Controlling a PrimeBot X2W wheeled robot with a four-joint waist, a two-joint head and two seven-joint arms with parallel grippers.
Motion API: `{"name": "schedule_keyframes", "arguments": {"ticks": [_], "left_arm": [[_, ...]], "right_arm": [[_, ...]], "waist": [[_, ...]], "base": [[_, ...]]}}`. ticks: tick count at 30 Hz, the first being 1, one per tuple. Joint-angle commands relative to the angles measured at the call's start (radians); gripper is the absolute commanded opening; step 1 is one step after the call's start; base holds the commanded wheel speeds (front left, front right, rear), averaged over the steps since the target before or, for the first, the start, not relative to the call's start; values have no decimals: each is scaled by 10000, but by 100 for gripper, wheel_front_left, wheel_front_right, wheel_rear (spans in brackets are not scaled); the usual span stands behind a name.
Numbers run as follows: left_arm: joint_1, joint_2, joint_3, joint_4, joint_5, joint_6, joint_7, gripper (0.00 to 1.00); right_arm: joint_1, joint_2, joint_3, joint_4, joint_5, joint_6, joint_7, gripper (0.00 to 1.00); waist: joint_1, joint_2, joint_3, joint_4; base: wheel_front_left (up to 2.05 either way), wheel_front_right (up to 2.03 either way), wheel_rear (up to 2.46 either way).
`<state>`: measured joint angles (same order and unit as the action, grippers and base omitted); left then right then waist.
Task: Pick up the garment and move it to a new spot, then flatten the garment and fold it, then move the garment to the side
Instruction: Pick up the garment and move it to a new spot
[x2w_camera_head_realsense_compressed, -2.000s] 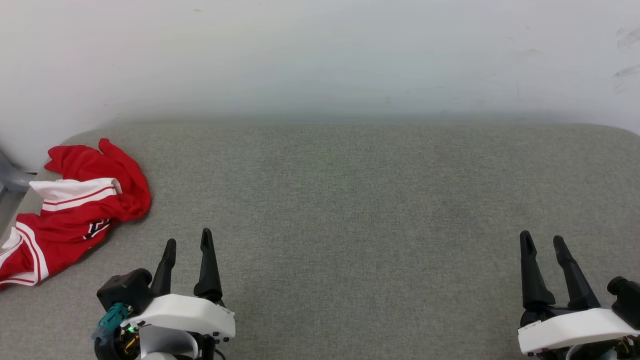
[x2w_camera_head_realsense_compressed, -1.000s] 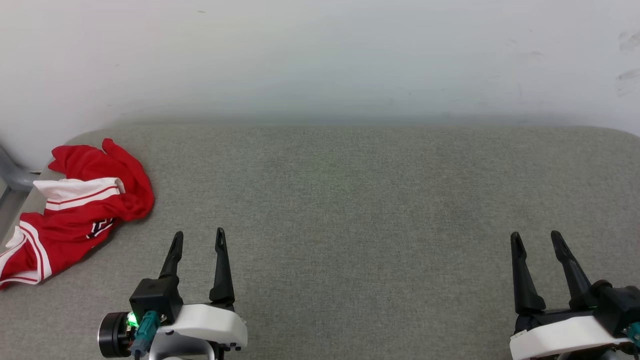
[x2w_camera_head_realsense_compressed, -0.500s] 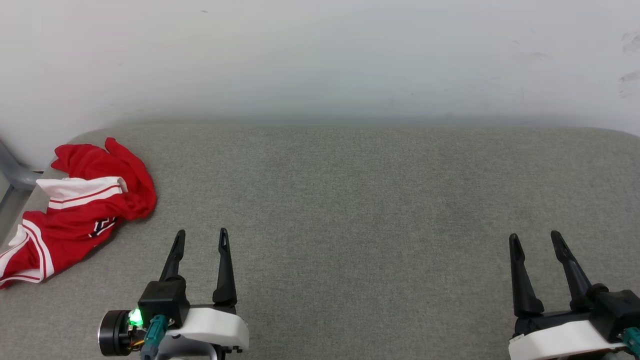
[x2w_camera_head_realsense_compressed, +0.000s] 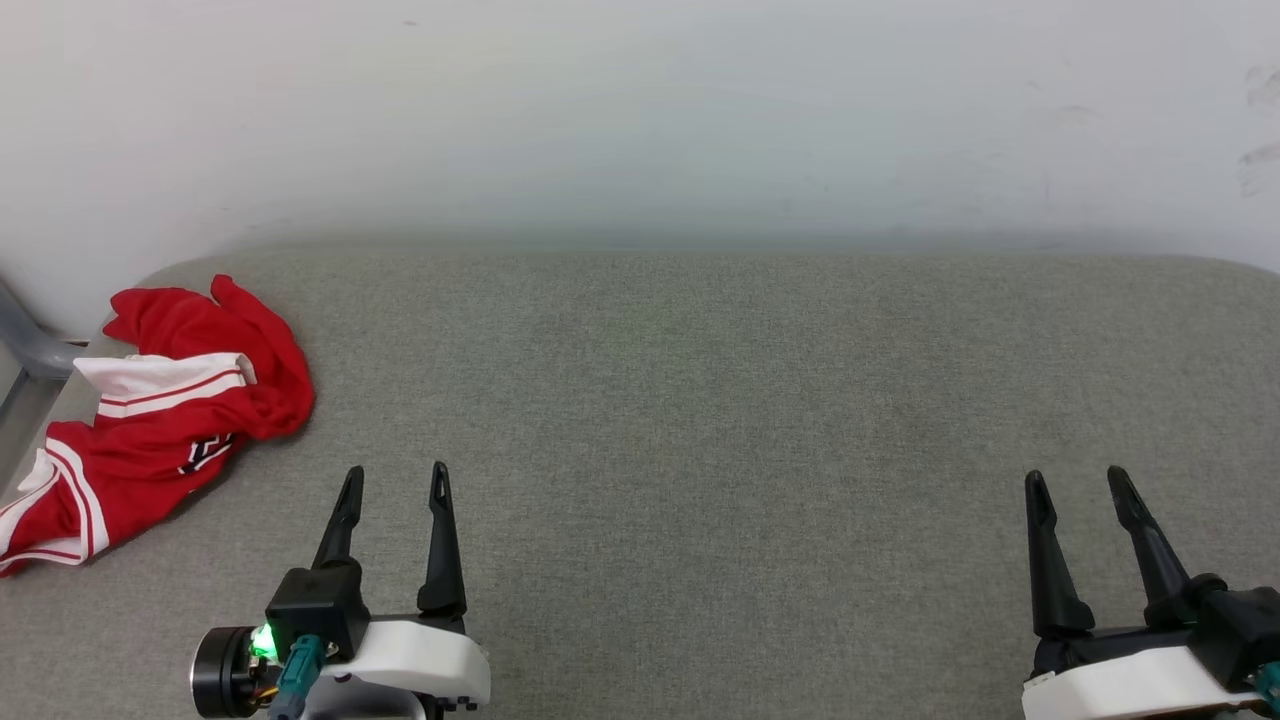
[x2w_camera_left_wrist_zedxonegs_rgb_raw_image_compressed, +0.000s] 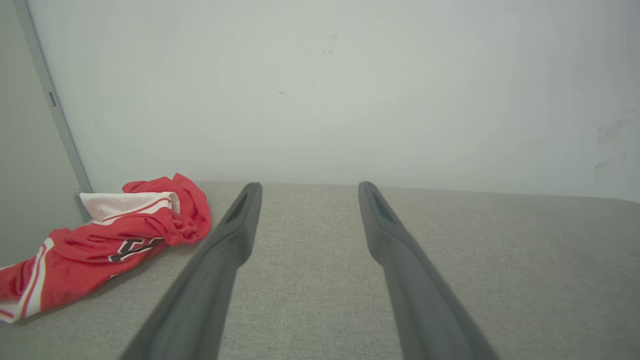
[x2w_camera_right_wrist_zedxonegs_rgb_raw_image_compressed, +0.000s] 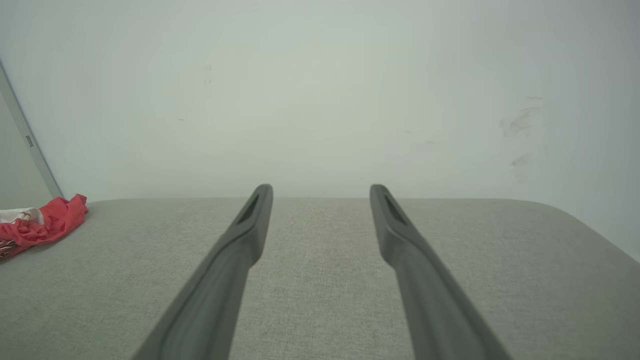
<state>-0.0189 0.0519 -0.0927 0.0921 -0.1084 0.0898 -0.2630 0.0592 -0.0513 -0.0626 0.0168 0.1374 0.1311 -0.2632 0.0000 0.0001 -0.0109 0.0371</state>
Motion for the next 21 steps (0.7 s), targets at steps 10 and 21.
{"name": "schedule_keyframes", "arguments": {"ticks": [10,21], "left_arm": [[68,-19,-92,142,-238,-50,-28,100],[68,-20,-145,212,-233,-31,-28,100]], "right_arm": [[72,20,-77,198,387,-7,-25,100],[82,21,-79,290,444,-7,-25,100]], "waist": [[0,-1,-7,7],[0,-1,17,10]], "base": [[0,0,0],[0,0,0]]}}
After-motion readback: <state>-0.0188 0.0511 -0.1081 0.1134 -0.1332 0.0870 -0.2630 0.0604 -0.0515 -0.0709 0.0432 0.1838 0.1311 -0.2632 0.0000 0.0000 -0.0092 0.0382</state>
